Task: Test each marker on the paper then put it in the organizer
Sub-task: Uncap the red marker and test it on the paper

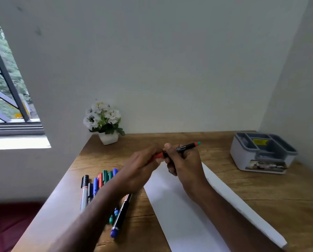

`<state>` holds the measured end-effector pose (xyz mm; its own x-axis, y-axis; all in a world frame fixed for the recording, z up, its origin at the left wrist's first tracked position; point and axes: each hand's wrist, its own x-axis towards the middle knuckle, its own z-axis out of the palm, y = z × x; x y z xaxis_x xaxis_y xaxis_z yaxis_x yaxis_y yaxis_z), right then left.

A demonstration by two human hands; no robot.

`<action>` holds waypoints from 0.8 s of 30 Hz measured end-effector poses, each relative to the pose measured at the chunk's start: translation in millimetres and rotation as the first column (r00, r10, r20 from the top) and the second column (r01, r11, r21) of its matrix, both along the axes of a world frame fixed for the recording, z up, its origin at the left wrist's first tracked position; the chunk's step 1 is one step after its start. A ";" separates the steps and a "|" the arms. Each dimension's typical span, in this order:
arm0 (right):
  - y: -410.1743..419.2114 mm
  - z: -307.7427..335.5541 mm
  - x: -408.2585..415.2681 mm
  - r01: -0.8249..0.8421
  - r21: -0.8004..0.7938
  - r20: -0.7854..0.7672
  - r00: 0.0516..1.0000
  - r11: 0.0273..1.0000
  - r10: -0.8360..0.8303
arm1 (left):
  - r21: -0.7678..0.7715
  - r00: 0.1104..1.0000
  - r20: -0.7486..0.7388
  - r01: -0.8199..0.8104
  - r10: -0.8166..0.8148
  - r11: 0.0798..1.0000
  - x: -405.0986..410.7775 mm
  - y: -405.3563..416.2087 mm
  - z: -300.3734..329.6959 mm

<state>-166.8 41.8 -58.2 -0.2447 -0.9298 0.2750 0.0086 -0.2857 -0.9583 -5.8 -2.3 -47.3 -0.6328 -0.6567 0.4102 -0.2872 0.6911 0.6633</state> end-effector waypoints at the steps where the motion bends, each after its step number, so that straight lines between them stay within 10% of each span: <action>1: -0.3 1.2 -1.0 0.001 -0.013 -0.007 1.000 1.000 -0.002 | -0.062 0.999 0.028 -0.020 0.022 0.998 -1.0 1.9 -1.3; 4: -0.3 3.8 -3.7 -0.032 -0.052 -0.037 0.999 0.998 0.030 | -0.207 0.996 0.057 -0.052 0.065 0.977 -5.6 7.8 1.0; 15: -1.7 11.4 -38.6 -0.079 -0.115 0.287 0.952 0.990 0.109 | 0.008 0.980 0.023 -0.196 0.196 0.980 18.4 -5.9 1.1; 24: 2.0 -19.6 -15.0 0.070 0.151 -0.117 0.992 0.986 -0.053 | -0.130 0.868 0.387 -0.284 0.312 0.950 28.0 -17.2 -0.4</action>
